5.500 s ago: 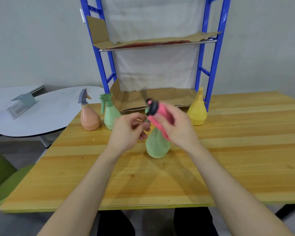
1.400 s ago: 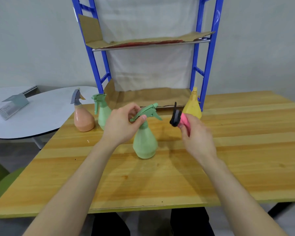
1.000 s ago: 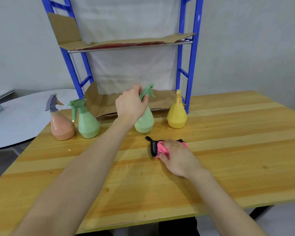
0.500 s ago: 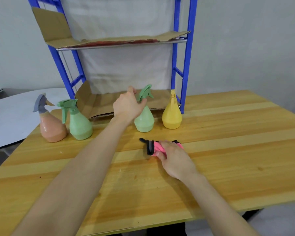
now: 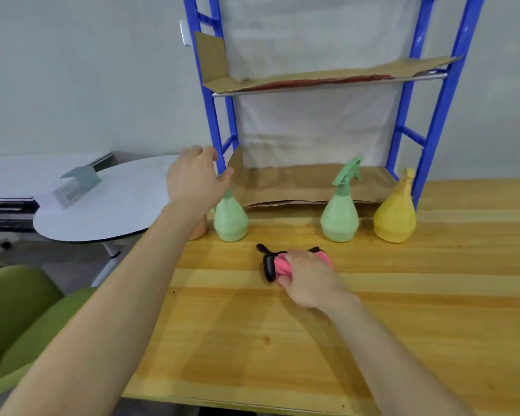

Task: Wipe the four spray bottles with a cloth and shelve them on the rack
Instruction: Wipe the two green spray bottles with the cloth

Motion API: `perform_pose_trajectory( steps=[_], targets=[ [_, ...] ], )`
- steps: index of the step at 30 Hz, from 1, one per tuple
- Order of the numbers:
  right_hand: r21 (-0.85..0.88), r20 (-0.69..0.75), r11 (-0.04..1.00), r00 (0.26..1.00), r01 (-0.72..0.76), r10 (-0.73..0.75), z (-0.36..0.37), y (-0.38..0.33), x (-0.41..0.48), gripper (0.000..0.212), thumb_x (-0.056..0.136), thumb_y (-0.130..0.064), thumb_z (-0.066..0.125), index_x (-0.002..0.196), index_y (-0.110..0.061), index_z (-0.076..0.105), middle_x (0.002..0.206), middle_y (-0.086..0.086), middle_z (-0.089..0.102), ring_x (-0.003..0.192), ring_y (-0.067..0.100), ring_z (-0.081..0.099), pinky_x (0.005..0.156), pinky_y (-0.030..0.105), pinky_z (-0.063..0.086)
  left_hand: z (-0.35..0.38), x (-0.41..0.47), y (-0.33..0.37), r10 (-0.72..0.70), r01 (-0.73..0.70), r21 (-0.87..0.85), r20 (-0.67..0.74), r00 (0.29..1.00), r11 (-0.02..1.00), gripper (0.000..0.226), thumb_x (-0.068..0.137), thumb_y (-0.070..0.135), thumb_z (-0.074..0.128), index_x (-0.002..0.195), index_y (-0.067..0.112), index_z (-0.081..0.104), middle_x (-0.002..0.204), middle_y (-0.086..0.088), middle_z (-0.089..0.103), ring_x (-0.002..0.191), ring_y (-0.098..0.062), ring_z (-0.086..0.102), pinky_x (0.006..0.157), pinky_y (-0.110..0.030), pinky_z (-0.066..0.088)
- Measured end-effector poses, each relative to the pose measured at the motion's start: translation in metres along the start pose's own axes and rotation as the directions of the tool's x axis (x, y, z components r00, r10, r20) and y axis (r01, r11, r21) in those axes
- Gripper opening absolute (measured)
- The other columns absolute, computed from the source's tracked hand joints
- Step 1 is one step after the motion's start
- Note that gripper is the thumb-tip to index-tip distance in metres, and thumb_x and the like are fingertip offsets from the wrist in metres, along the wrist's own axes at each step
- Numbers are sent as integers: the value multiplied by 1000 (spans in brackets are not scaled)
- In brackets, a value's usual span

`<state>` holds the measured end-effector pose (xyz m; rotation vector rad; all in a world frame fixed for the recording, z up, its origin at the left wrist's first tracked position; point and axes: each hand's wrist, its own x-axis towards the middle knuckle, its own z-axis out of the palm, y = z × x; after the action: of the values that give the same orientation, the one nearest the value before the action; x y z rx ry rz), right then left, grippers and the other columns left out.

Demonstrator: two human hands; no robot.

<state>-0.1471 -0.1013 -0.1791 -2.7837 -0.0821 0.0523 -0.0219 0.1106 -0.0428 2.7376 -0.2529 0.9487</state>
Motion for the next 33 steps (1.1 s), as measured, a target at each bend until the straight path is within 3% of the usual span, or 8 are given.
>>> perform_pose_trajectory(
  steps=[6, 10, 13, 16, 24, 26, 28, 33],
  targets=[
    [85, 5, 996, 1000, -21, 20, 4, 8, -3, 72, 107, -49, 56, 169, -22, 29, 177, -7, 24, 165, 14, 18, 132, 36, 13, 18, 23, 1, -94, 70, 89, 308, 947, 994, 38, 100, 49, 65, 102, 11, 70, 96, -8, 70, 79, -26, 60, 66, -36, 47],
    [208, 16, 976, 998, -62, 60, 5, 16, -1, 70, 107, -55, 54, 168, -29, 32, 174, -10, 30, 162, 16, 27, 132, 42, 25, 19, 14, -12, -86, 104, -45, 299, 950, 994, 18, 101, 32, 67, 107, 17, 73, 88, -5, 68, 103, -30, 60, 82, -38, 48],
    [299, 8, 950, 996, -87, 88, -2, 21, -4, 54, 108, -53, 52, 158, -32, 46, 136, -12, 65, 122, 16, 63, 104, 38, 52, 13, -11, -27, -34, 84, -167, 283, 958, 982, 13, 100, 35, 71, 108, 25, 71, 76, 0, 72, 107, -30, 65, 110, -41, 47],
    [390, 7, 919, 998, -62, 65, -8, 25, -7, 37, 109, -46, 54, 143, -34, 58, 112, -14, 68, 102, 12, 65, 90, 36, 55, -6, -51, -30, -44, 132, -339, 254, 966, 931, 13, 100, 32, 75, 110, 24, 72, 84, 7, 70, 89, -24, 65, 78, -35, 47],
    [836, -365, 526, 874, 156, 322, -41, 29, -63, 19, 111, -29, 55, 122, -29, 71, 109, -13, 75, 109, 9, 73, 89, 27, 54, -29, -162, -24, 18, 113, -626, 198, 980, 772, 14, 102, 23, 73, 114, 29, 72, 102, 16, 78, 95, -3, 70, 78, -20, 51],
    [756, -334, 625, 935, 192, 116, -41, 18, -71, 24, 110, -41, 52, 128, -37, 67, 125, -12, 75, 121, 3, 69, 105, 35, 55, -25, -183, -12, 82, 77, -666, 204, 975, 742, 17, 102, 20, 73, 118, 26, 72, 106, 18, 77, 101, -3, 71, 84, -19, 53],
    [358, -204, 911, 969, 204, -137, -28, 13, -76, 50, 109, -55, 44, 157, -42, 46, 163, -14, 49, 153, 9, 42, 128, 45, 34, -20, -197, -6, 109, 60, -680, 204, 973, 731, 19, 102, 18, 73, 119, 26, 69, 108, 19, 76, 105, -1, 71, 89, -18, 54],
    [150, -327, 959, 928, 238, -179, -20, 7, -81, 61, 112, -54, 37, 166, -25, 34, 168, -8, 40, 157, 12, 31, 131, 42, 29, -17, -201, -3, 120, 44, -706, 181, 976, 707, 23, 102, 24, 73, 125, 24, 71, 114, 17, 76, 110, -3, 70, 92, -15, 52]
  ],
)
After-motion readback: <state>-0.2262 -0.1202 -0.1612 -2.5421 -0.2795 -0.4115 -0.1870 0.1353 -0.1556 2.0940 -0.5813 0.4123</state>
